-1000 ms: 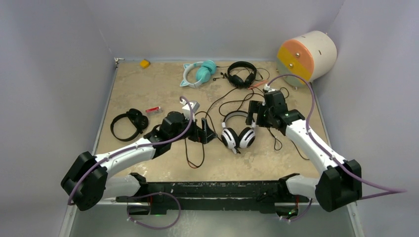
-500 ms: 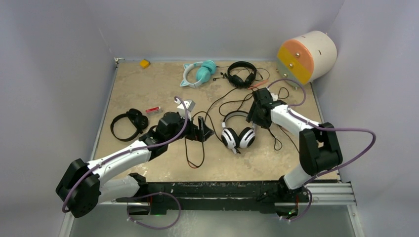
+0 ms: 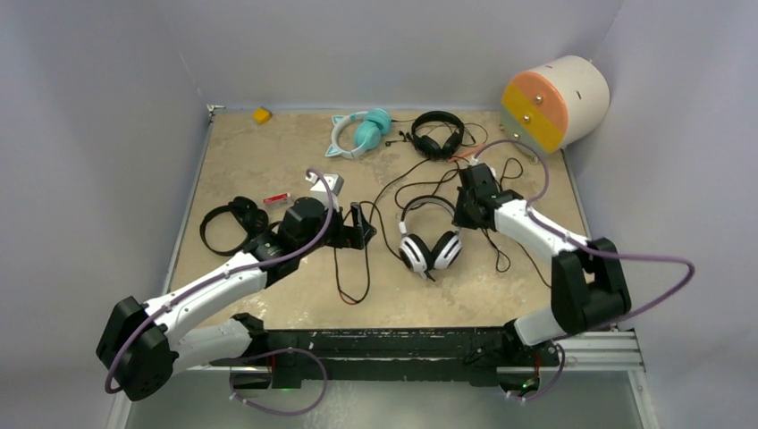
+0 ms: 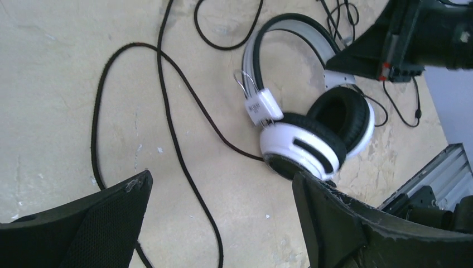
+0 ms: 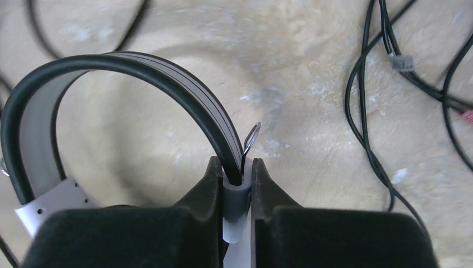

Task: Wrap the headphones
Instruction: Pick up the headphones from the center of the board.

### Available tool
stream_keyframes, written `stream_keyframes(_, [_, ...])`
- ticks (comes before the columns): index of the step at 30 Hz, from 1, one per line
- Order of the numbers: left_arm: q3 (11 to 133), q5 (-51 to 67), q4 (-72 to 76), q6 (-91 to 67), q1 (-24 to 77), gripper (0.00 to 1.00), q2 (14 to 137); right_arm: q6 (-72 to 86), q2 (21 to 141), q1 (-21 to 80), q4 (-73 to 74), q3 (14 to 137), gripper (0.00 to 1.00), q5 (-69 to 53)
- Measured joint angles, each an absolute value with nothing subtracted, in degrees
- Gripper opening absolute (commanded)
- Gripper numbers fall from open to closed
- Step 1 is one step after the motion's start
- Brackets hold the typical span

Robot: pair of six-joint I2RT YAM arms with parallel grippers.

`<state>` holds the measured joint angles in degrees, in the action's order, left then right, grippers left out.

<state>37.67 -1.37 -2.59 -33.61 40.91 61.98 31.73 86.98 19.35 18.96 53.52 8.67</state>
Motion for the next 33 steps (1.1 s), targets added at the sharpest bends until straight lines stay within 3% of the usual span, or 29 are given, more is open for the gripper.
stream_keyframes(9, [49.95,-3.46,-14.52,-31.83,40.91,0.90,58.46,15.25,68.84,34.87,15.00,52.95,0.00,15.33])
stream_keyframes(19, [58.81,-5.23,-20.73,-24.16,43.38,0.81,59.86,9.26,70.67,38.24,17.76,56.90,0.00,12.23])
stream_keyframes(33, [65.60,-25.76,-31.09,-21.39,55.35,0.74,76.71,8.93,71.22,42.94,17.56,56.95,0.00,7.09])
